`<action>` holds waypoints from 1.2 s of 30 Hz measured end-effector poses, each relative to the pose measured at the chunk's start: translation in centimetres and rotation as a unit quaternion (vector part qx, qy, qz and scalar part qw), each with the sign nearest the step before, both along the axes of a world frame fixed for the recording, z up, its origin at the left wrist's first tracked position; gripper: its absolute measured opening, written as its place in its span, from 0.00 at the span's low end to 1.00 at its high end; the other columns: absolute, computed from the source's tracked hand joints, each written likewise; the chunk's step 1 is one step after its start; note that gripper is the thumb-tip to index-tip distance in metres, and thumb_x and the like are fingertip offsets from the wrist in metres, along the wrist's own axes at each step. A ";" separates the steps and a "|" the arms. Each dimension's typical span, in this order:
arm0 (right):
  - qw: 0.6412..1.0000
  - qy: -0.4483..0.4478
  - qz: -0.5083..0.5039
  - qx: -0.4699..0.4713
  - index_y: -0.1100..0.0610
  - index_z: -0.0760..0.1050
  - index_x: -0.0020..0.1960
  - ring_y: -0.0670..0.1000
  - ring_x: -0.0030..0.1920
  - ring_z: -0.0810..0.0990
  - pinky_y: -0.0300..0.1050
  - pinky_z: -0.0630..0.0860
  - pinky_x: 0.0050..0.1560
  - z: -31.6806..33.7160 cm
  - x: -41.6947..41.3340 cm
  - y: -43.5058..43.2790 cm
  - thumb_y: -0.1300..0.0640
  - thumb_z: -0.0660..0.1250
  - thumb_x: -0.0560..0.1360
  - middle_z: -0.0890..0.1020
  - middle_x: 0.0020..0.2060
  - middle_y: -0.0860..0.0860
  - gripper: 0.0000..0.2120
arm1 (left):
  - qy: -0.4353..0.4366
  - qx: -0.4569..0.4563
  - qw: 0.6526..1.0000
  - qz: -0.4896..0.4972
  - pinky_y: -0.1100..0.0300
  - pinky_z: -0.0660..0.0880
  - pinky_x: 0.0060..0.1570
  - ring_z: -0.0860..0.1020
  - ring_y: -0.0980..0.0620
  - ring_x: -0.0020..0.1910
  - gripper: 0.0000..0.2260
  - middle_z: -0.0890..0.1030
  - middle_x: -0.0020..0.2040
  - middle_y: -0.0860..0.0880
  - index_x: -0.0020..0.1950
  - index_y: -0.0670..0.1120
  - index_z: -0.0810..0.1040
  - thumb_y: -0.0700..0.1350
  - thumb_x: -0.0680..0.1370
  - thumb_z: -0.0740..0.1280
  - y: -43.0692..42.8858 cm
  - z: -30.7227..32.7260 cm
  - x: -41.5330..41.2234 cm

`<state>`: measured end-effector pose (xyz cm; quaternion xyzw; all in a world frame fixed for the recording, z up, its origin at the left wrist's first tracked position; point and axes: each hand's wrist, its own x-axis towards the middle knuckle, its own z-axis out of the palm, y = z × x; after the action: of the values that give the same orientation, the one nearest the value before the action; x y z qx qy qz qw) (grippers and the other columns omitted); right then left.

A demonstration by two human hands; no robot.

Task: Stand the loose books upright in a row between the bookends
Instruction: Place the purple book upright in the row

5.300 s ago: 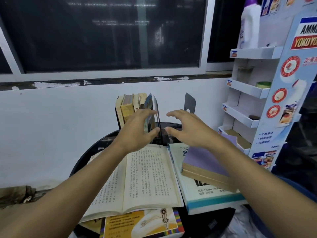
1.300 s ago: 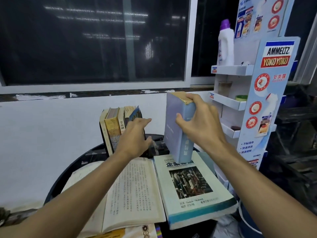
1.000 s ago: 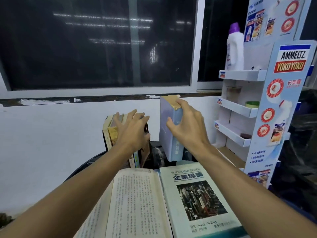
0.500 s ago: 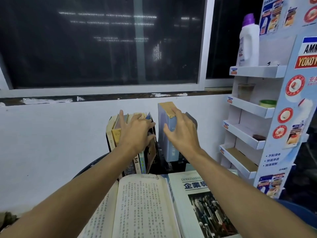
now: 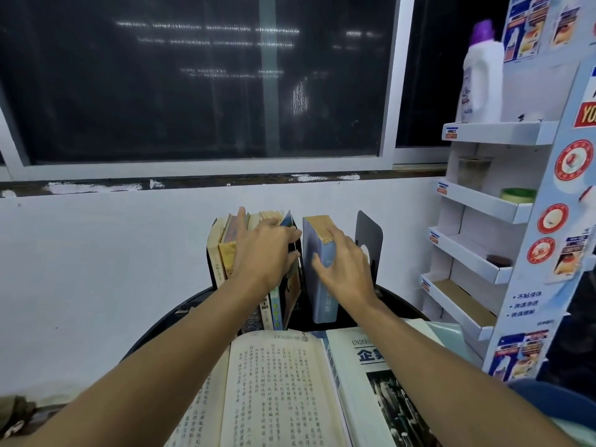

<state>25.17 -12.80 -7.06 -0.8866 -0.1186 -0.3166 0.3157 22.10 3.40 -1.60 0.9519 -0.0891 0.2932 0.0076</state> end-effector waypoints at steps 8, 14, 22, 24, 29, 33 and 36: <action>1.000 0.004 0.018 -0.002 0.52 0.64 0.76 0.57 0.59 0.79 0.51 0.77 0.56 -0.3 0.4 0.1 0.50 0.68 0.78 0.79 0.62 0.55 0.29 | 0.012 -0.008 1.000 -0.005 0.40 0.42 0.78 0.64 0.54 0.77 0.15 0.80 0.66 0.51 0.66 0.59 0.78 0.53 0.79 0.70 -0.1 0.1 -0.2; 0.995 0.060 0.071 -0.039 0.49 0.58 0.78 0.57 0.67 0.73 0.52 0.74 0.64 0.5 0.0 -0.9 0.45 0.69 0.78 0.74 0.68 0.55 0.33 | 0.018 -0.003 1.000 -0.006 0.41 0.44 0.79 0.64 0.53 0.78 0.14 0.80 0.67 0.52 0.66 0.58 0.78 0.53 0.80 0.69 -0.2 0.2 -0.4; 0.977 0.140 0.151 -0.059 0.45 0.51 0.81 0.54 0.74 0.66 0.48 0.67 0.70 1.4 -0.6 -2.2 0.43 0.77 0.72 0.66 0.76 0.52 0.48 | 0.027 -0.007 0.999 -0.017 0.44 0.55 0.77 0.65 0.54 0.77 0.17 0.83 0.62 0.51 0.69 0.59 0.76 0.53 0.80 0.69 -0.2 0.4 -0.3; 0.968 0.164 0.177 -0.065 0.43 0.50 0.81 0.53 0.74 0.66 0.43 0.65 0.67 1.4 -0.4 -2.6 0.48 0.79 0.71 0.65 0.74 0.52 0.49 | 0.035 -0.001 0.999 -0.017 0.44 0.57 0.76 0.64 0.53 0.78 0.19 0.83 0.62 0.50 0.71 0.59 0.75 0.54 0.80 0.69 -0.1 0.4 -0.3; 0.969 0.153 0.178 -0.069 0.41 0.52 0.79 0.53 0.71 0.68 0.42 0.66 0.65 1.1 0.1 -2.5 0.53 0.78 0.73 0.67 0.71 0.51 0.46 | 0.027 0.011 0.999 -0.017 0.41 0.60 0.74 0.65 0.52 0.77 0.16 0.84 0.60 0.50 0.67 0.56 0.78 0.55 0.79 0.70 0.2 0.1 -0.1; 0.974 0.128 0.178 -0.061 0.42 0.53 0.79 0.52 0.72 0.67 0.42 0.65 0.66 0.5 0.4 -2.6 0.52 0.78 0.73 0.68 0.72 0.51 0.45 | 0.011 0.019 1.000 -0.016 0.42 0.63 0.73 0.68 0.53 0.76 0.16 0.84 0.58 0.50 0.65 0.55 0.78 0.55 0.78 0.70 0.2 -0.2 -0.1; 0.977 0.111 0.174 -0.055 0.41 0.54 0.78 0.51 0.70 0.68 0.41 0.65 0.64 0.3 0.7 -2.7 0.51 0.78 0.72 0.69 0.71 0.50 0.44 | -0.003 0.022 1.000 -0.020 0.43 0.65 0.72 0.69 0.52 0.75 0.17 0.84 0.59 0.50 0.65 0.55 0.79 0.56 0.78 0.71 0.2 -0.4 0.0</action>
<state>25.83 -15.54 -6.81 -0.8978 -0.2526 -0.1492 0.3284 22.12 3.58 -1.95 0.9488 -0.1148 0.2941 -0.0075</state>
